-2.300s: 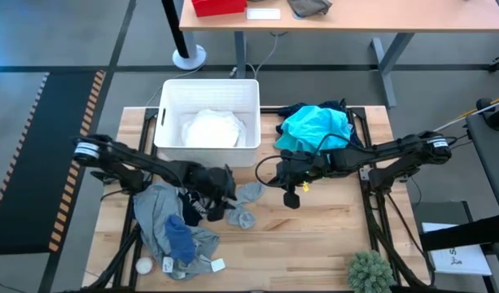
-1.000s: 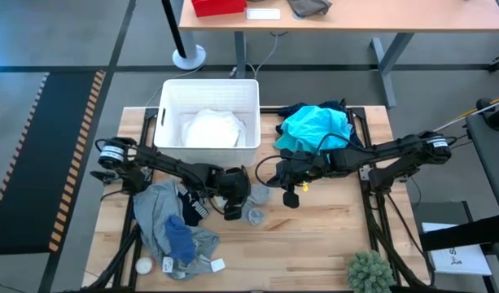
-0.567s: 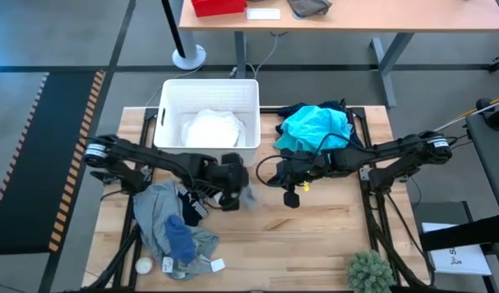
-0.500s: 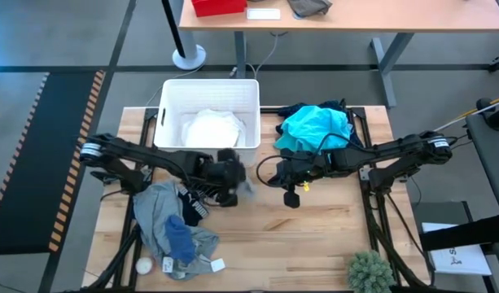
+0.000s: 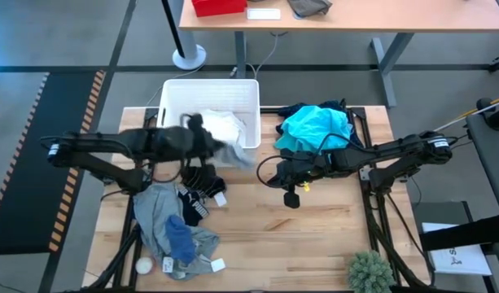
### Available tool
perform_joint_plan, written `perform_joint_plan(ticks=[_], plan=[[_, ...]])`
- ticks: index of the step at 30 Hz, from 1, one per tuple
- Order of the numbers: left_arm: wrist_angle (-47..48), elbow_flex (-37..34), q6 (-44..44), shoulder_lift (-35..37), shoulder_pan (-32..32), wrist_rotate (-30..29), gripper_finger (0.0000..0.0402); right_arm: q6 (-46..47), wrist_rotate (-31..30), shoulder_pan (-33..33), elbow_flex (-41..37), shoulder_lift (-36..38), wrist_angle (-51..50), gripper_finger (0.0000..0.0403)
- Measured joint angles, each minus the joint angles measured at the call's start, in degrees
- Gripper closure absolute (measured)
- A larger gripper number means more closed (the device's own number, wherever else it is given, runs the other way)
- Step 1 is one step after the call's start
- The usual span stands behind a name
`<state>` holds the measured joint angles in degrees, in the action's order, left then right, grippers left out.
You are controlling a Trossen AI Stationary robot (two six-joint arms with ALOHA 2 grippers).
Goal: Sort clothes
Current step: Put the top gray sock into the white bin
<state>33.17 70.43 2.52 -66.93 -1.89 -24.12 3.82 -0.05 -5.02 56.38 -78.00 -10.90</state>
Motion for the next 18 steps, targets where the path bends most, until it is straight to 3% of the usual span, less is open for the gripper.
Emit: perform_joint_plan(ticks=[3,5,11,18], plan=[[-0.2,0.0,1.6,1.5,2.8,-6.5,0.0401,0.0,0.0,0.0,0.0,0.0,0.5,0.0403],[-0.2,-0.1,2.2,1.6,6.1,-6.8,0.0401,0.0,0.0,0.0,0.0,0.0,0.8,0.0403],[-5.8,-0.4,6.3,-2.1,18.8,2.4,0.0402,0.1,0.0,0.0,0.0,0.0,1.2,0.0403],[-10.9,0.9,7.5,-11.5,32.4,10.6,0.0402,0.7,0.0,-0.1,0.0,0.0,1.4,0.0403]])
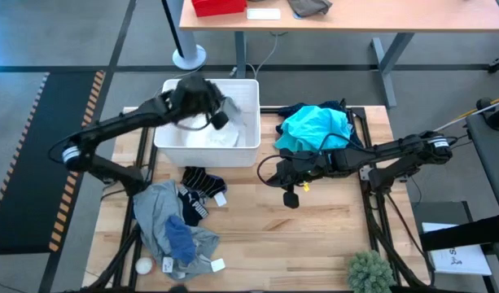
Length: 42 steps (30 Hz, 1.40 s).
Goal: Sort clothes
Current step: Put the top gray sock into the white bin, then put the right black sock into the white bin
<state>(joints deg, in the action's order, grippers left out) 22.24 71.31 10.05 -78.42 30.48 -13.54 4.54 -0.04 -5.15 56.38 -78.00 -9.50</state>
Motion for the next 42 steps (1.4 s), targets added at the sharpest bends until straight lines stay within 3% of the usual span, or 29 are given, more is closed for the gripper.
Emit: perform_joint_plan(ticks=[5,16,28,34,42], plan=[[0.2,2.3,0.6,-7.3,5.1,6.2,0.0401,0.3,0.0,0.0,0.0,0.0,0.0,0.0403],[0.9,7.4,4.5,-18.0,7.4,7.4,0.0401,0.2,0.0,0.0,0.0,0.0,0.0,0.0403],[5.2,7.1,3.8,-19.9,8.4,9.1,0.0398,1.5,0.0,-0.2,-0.1,0.0,-0.2,0.0403],[7.0,7.2,3.3,-19.8,8.4,10.5,0.0364,1.5,0.0,-0.2,-0.6,0.0,-0.1,0.0403],[7.6,8.9,2.8,-17.2,8.4,11.3,0.0286,1.6,0.0,-0.2,-0.7,0.0,0.0,0.0403]])
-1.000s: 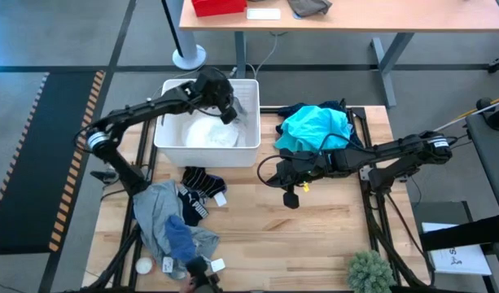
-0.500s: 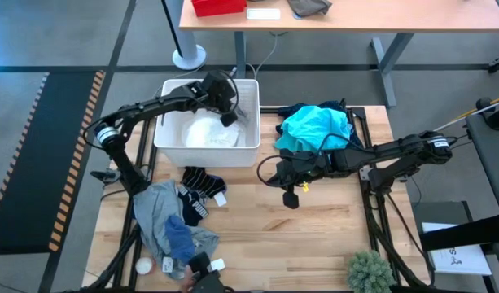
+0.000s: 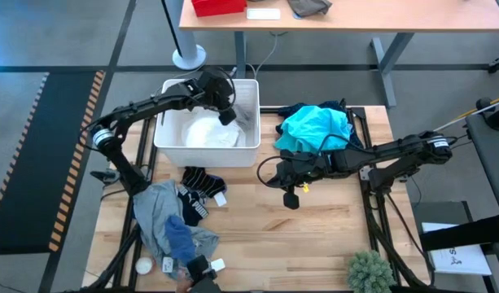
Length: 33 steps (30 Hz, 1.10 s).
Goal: Sort clothes
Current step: Put the right black sock into the white bin
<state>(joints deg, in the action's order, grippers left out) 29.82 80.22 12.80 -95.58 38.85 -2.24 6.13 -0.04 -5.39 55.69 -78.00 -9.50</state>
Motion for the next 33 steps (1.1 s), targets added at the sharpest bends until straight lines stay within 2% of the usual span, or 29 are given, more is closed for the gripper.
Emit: perform_joint_plan(ticks=[7,12,16,23,33], plan=[[0.3,0.6,-0.4,7.2,-0.3,1.8,0.022,-0.7,0.0,0.0,-1.4,0.0,1.7,0.0403],[0.3,-1.3,-2.1,14.5,-1.9,4.3,0.021,-0.1,-0.1,-0.4,-1.7,0.0,1.7,0.0403],[0.2,-3.4,-1.7,21.0,-4.7,4.5,0.0252,-0.4,-0.3,-0.5,-1.7,0.0,1.7,0.0403],[1.4,-9.2,-3.3,31.7,-11.1,4.5,0.0384,-0.1,-0.6,-0.6,-1.7,0.0,1.7,0.0403],[4.2,-18.3,-10.8,41.4,-23.1,4.8,0.0399,-1.2,-0.6,-0.7,-1.7,0.0,1.7,0.0403]])
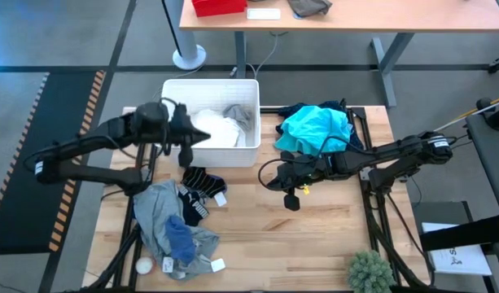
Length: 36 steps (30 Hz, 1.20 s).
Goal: Sort clothes
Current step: Put the right black sock into the white bin
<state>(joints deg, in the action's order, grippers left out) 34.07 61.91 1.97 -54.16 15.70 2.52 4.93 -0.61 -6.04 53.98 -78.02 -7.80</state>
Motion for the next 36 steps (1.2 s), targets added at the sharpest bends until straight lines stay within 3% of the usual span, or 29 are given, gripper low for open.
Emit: perform_joint_plan(ticks=[8,17,27,36], plan=[[-1.5,-7.3,-3.6,0.5,-8.6,-0.5,0.04,0.0,0.0,0.0,0.0,0.0,-0.1,0.0403],[-5.3,-13.7,-7.7,-4.9,-11.1,-1.6,0.0385,0.0,0.0,0.0,0.0,0.0,-0.1,0.0403],[-11.2,-15.2,-4.6,-8.7,-12.5,-1.3,0.03,1.1,0.1,-0.2,-0.2,0.0,-0.2,0.0403],[-8.6,-7.8,-2.6,-7.2,-13.9,-0.3,0.0221,1.0,0.1,-0.2,-0.4,0.0,-0.3,0.0403]])
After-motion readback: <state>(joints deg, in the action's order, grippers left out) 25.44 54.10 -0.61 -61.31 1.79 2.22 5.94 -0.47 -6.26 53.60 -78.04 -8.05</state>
